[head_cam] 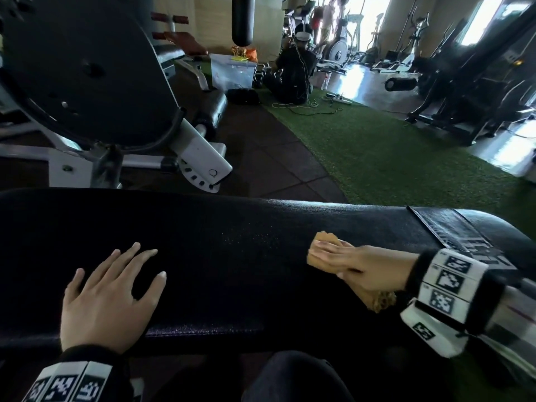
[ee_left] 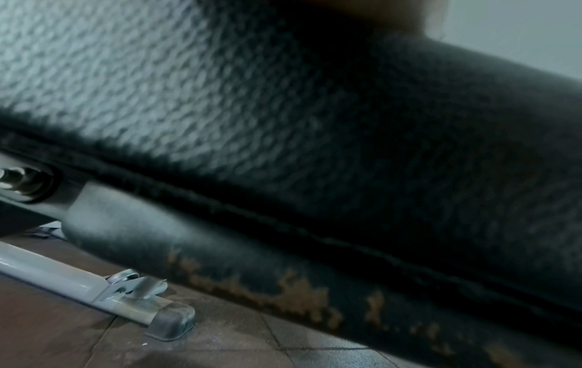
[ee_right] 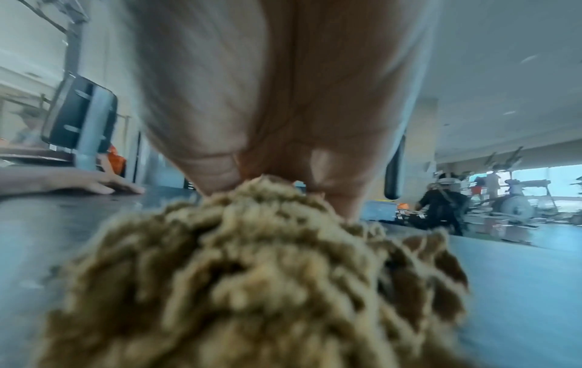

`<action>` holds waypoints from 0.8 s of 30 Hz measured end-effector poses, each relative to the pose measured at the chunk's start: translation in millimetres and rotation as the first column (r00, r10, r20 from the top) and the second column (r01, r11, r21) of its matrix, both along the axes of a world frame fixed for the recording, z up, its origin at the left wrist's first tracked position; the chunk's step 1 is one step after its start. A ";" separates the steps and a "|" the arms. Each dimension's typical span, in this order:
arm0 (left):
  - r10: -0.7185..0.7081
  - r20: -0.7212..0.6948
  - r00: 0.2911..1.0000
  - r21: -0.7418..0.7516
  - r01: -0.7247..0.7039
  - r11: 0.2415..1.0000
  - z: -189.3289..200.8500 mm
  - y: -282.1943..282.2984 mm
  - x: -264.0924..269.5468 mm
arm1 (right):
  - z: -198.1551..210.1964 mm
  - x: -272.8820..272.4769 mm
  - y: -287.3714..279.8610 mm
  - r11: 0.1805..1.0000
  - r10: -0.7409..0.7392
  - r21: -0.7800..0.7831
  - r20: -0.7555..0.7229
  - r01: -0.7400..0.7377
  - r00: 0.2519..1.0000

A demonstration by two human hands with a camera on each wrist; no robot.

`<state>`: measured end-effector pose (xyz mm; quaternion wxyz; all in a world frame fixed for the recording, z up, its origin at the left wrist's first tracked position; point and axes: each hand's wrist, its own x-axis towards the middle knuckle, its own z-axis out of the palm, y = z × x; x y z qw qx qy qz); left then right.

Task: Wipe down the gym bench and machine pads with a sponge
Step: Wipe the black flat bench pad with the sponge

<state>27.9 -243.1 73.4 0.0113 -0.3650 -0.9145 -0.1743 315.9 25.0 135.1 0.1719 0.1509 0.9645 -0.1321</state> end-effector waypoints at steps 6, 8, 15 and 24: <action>0.004 -0.003 1.000 0.007 -0.004 1.000 1.4 1.0 0.9 | -0.1 -24.1 35.8 0.976 -0.184 0.140 0.113 0.167 0.976; 0.003 -0.002 1.000 0.002 -0.003 1.000 1.6 0.2 0.9 | -0.9 -46.2 32.0 0.978 -0.166 0.148 0.112 0.149 0.980; -0.017 -0.008 1.000 0.008 0.017 1.000 -0.2 -0.9 -1.0 | -7.6 -30.6 -11.8 0.998 0.062 0.021 -0.056 -0.060 0.997; 0.005 -0.008 1.000 -0.002 -0.005 1.000 0.6 1.1 0.7 | -0.3 -18.6 34.4 0.975 -0.168 0.164 0.101 0.150 0.981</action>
